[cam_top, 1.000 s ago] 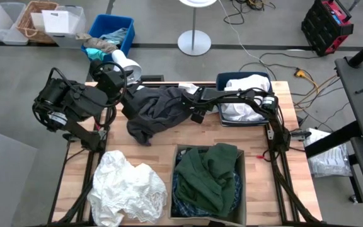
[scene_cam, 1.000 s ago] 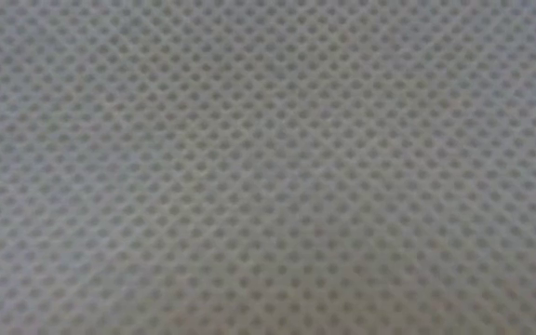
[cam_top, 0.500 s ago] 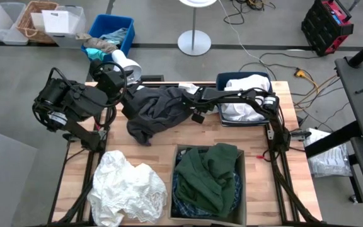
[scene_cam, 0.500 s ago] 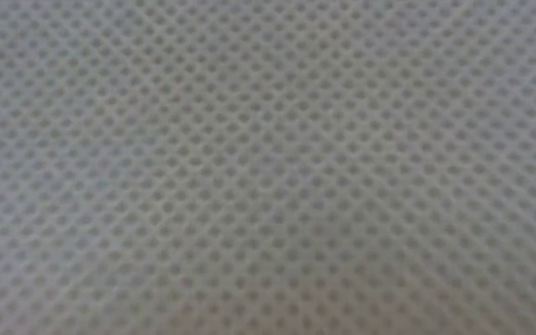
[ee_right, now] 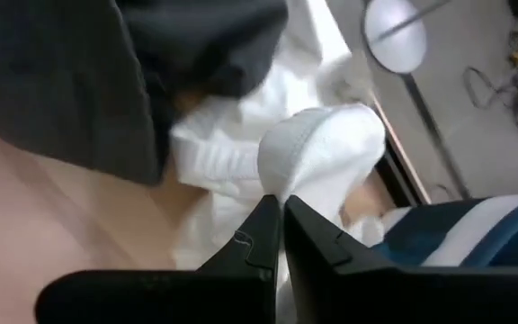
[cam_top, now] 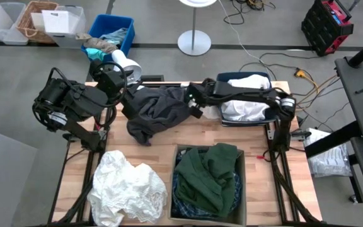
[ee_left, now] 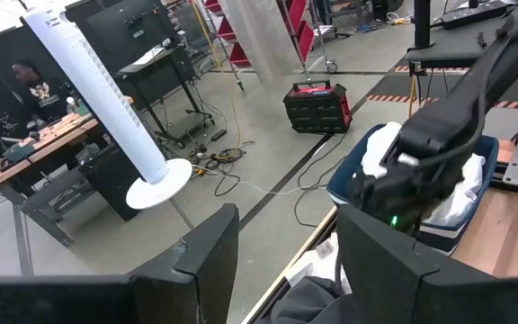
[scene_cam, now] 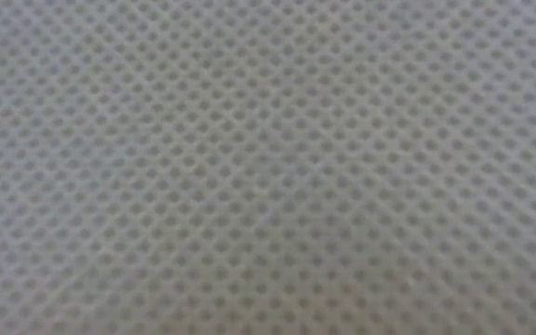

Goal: Sort clothes
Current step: Put the white boxers into the blue laundry organizer

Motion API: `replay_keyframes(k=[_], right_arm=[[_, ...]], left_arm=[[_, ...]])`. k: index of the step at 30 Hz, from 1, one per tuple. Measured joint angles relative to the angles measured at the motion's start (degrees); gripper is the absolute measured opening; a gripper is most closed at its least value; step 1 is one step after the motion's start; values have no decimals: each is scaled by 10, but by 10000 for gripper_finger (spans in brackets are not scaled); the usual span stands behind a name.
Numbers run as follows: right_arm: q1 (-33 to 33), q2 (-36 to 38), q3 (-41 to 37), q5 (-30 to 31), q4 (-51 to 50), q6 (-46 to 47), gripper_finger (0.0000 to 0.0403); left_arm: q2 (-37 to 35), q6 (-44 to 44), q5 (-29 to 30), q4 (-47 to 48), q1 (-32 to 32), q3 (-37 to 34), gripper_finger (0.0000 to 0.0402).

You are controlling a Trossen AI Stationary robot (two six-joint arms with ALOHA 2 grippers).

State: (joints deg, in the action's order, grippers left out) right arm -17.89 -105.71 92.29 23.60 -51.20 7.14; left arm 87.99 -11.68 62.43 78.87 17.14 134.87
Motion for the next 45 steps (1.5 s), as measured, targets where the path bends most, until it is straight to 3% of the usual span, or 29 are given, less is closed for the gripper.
replay_keyframes(k=[12,22,26,33,39,45], right_arm=[[-5,143,0,-75,74,52,9],[-25,269,0,-71,157,74,9],[-33,314,0,-26,158,71,9],[-57,383,1,53,121,48,9],[-73,408,1,134,14,40,9],[-90,396,0,140,-124,110,9]], left_arm=[[0,1,0,0,0,0,168],[0,3,0,0,0,0,168],[0,7,0,0,0,0,168],[0,7,0,0,0,0,168],[0,7,0,0,0,0,168],[0,7,0,0,0,0,168]])
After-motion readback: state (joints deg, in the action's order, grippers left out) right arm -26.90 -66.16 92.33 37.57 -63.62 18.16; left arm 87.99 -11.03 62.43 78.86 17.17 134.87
